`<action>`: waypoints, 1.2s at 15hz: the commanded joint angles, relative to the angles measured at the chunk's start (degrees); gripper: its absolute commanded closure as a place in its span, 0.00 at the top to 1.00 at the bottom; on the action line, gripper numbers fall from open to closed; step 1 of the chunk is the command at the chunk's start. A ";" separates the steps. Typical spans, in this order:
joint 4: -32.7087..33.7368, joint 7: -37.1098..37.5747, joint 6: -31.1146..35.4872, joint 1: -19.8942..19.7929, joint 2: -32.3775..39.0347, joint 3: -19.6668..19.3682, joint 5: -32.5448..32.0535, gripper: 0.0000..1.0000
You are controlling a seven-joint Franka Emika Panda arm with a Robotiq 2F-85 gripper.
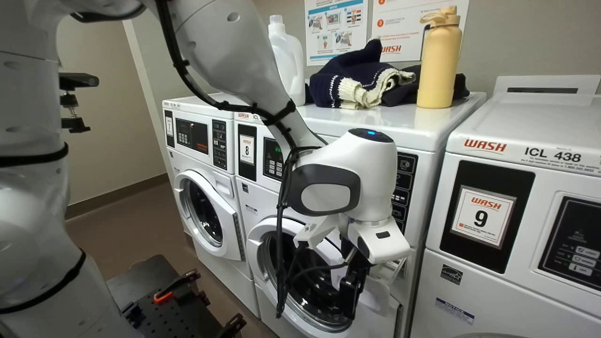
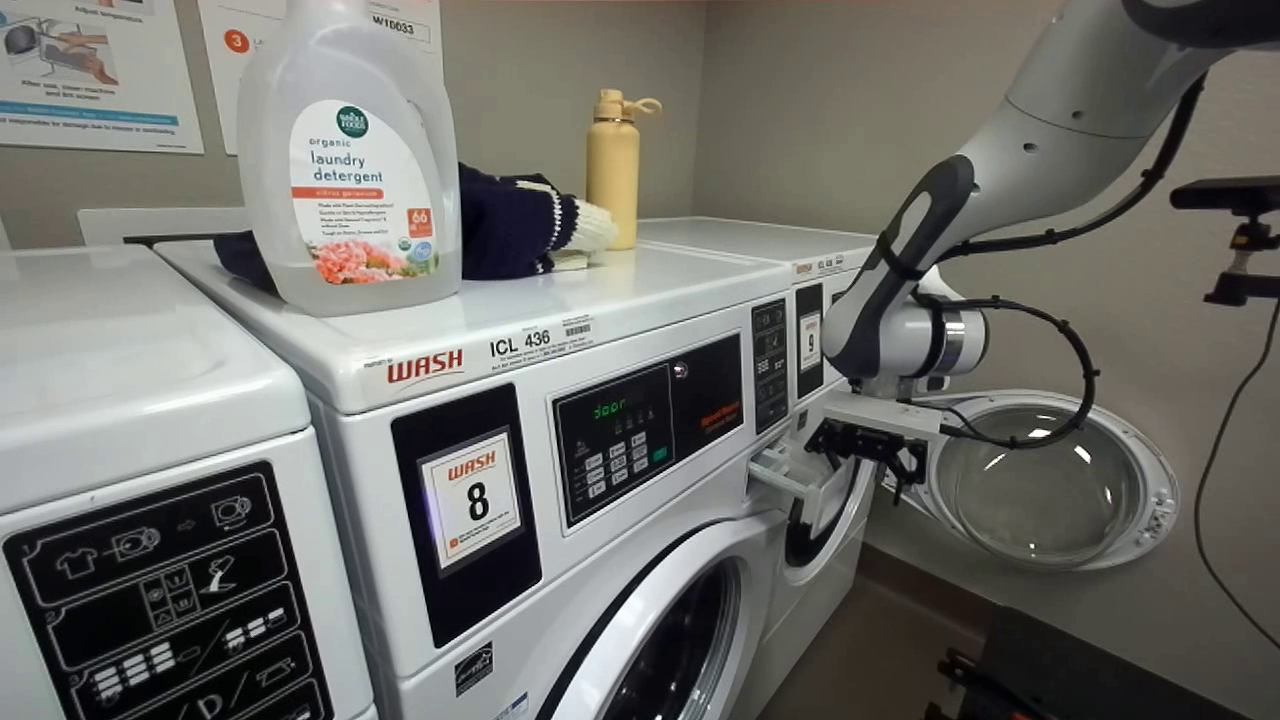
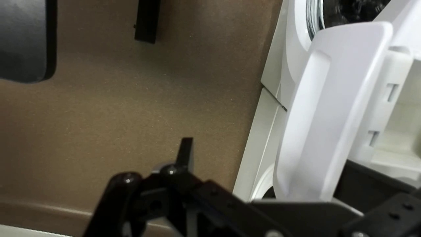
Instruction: Open the detergent tray on the second washing machine
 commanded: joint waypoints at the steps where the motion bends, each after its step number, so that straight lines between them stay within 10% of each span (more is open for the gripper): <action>1: -2.87 1.91 -2.10 -0.02 -1.98 -2.03 -3.01 1.00; 18: -5.06 4.47 -0.37 -0.31 -8.19 -2.49 -3.80 1.00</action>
